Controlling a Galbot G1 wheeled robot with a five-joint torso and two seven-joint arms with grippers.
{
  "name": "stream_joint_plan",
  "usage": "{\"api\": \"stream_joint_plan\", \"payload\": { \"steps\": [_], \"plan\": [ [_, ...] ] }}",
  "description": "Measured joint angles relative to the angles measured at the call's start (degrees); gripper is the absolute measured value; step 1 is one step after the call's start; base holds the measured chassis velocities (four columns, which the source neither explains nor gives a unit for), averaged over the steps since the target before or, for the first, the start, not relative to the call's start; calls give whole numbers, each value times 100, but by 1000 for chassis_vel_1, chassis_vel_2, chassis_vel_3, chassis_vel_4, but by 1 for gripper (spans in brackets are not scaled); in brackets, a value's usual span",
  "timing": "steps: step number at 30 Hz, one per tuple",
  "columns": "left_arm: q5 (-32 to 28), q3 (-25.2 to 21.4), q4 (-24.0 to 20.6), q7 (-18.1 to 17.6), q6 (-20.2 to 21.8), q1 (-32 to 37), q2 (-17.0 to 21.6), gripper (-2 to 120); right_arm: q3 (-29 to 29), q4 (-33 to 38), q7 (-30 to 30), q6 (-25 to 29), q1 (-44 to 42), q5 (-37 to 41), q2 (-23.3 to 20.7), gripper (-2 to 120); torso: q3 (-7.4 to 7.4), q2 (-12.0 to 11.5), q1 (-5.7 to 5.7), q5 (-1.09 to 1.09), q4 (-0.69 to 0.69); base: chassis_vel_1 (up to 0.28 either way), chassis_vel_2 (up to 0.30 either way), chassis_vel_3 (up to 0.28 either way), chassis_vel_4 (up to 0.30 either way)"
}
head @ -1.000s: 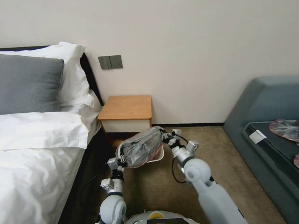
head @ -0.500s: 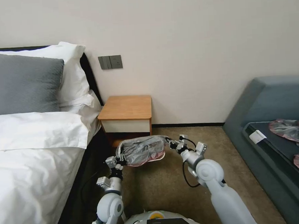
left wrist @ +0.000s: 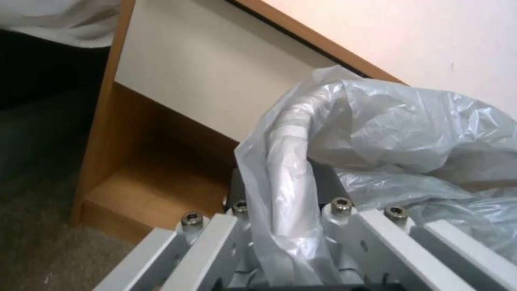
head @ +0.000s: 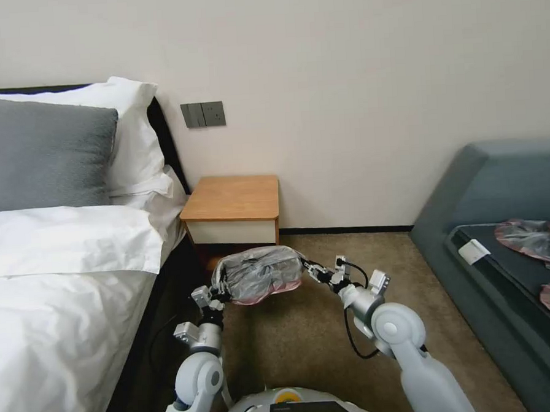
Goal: Pick up the garbage bag from the table and place it over the trash can.
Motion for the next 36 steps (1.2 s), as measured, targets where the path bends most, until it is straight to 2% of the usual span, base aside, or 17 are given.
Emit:
{"api": "stream_joint_plan", "payload": {
  "steps": [3, 5, 6, 9, 10, 13, 15, 17, 18, 19, 21, 25, 30, 36],
  "plan": [
    [-41, 4, -55, -47, 38, -31, 8, 7, 46, 38, -5, 1, -134, 8, -51, 63, 0, 0, 0, 0, 0, 0, 0, 0, 0],
    [-66, 14, -92, -69, 83, -63, 12, 7, 74, 43, -9, 0, -241, -2, -61, 75, 0, 0, 0, 0, 0, 0, 0, 0, 0],
    [-66, 14, -92, -69, 83, -63, 12, 7, 74, 43, -9, 0, -241, -2, -61, 75, 0, 0, 0, 0, 0, 0, 0, 0, 0],
    [-95, 28, -122, -89, 138, -89, 20, 7, 101, 58, -5, 12, -367, -41, 24, 89, 0, 0, 0, 0, 1, 0, 0, 0, 0],
    [-95, 28, -122, -89, 138, -89, 20, 7, 101, 58, -5, 12, -367, -41, 24, 89, 0, 0, 0, 0, 1, 0, 0, 0, 0],
    [-129, 32, -149, -126, 196, -87, 30, 7, 142, 189, -5, 142, -590, -110, 140, 99, 0, 0, 0, 0, 0, 0, 0, 0, 0],
    [-138, 31, -150, -139, 207, -85, 31, 7, 148, 254, -5, 236, -677, -133, 173, 99, 0, 0, 0, 0, 0, 0, 0, 0, 0],
    [-151, 23, -153, -182, 216, -74, 30, 7, 92, 339, 4, 725, -858, -269, 221, 100, 0, 0, 0, -1, -1, 0, 0, 0, 0],
    [-151, 23, -153, -182, 216, -74, 30, 7, 92, 339, 4, 725, -858, -269, 221, 100, 0, 0, 0, -1, -1, 0, 0, 0, 0],
    [-155, 15, -165, -215, 216, -54, 23, 7, 42, 344, -22, 1042, -931, -345, 241, 100, 0, 0, 0, -1, -1, 0, 0, 0, 0],
    [-174, -35, -224, -292, 220, 40, -18, 7, 1, 293, -232, 1533, -974, -310, 275, 100, 0, 0, 0, -1, 1, 0, 0, 0, 0],
    [-214, -70, -259, -425, 234, 73, -74, 7, 19, 150, -555, 1903, -1017, -97, 351, 100, 0, 0, 0, 0, 1, 0, 0, 0, 0],
    [-345, -70, -325, -565, 321, 59, -125, 7, 31, 91, -907, 2037, -1079, 396, 430, 100, 1, 0, 0, 0, 0, 0, 0, 0, 0],
    [-438, -31, -373, -628, 419, 37, -132, 7, -10, 33, -883, 1988, -904, 964, 533, 100, 0, 0, 0, 0, 0, 0, 0, 0, 0]
  ]
}}
